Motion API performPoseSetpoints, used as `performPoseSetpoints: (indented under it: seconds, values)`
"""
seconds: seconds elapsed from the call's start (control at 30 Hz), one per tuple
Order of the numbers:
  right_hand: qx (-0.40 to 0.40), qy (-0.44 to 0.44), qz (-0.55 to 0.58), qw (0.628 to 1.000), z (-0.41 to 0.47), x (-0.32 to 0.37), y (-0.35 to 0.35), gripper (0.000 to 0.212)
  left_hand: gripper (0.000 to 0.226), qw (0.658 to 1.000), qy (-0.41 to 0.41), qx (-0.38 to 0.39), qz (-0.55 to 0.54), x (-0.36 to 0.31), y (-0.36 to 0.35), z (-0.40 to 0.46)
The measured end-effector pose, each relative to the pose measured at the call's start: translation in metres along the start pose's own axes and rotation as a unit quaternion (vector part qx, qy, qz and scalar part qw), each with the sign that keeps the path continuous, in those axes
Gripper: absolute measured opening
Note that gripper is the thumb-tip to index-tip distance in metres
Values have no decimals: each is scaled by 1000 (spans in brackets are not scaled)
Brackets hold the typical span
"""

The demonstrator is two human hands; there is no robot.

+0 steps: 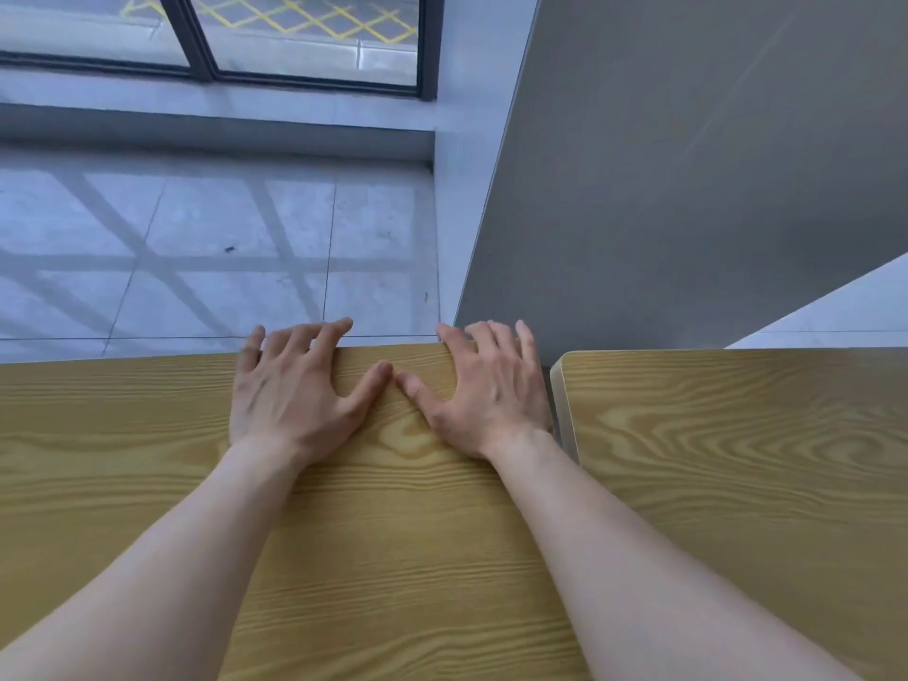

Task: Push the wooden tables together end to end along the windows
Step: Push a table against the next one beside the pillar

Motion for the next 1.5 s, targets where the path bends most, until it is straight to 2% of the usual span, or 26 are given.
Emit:
performPoseSetpoints:
  seconds: [0.27, 0.7, 1.03, 1.23, 1.5]
  values:
    - [-31, 10, -17, 999, 0, -2, 4, 87, 66, 999, -5, -6, 49, -3, -4, 2]
    - [-44, 1, 2, 999, -10, -25, 7, 90, 67, 997, -42, -8, 69, -26, -14, 1]
    - [-41, 7, -6, 999, -10, -24, 5, 93, 73, 999, -27, -20, 37, -25, -11, -1]
    - [-66, 18, 10, 998, -33, -10, 21, 83, 74, 998, -36, -50, -8, -24, 16, -30]
    - [-69, 11, 49, 996, -132, 19, 63, 81, 75, 998, -34, -55, -11, -15, 87, -117]
Point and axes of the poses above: each hand's wrist, its own z-axis towards the middle knuckle, its own y-axis out of the back of the hand, x = y × z, the point moved 3 cm from there along z, towards the middle knuckle, and after that the axes turned 14 degrees about -x, right-handed, at the moved point
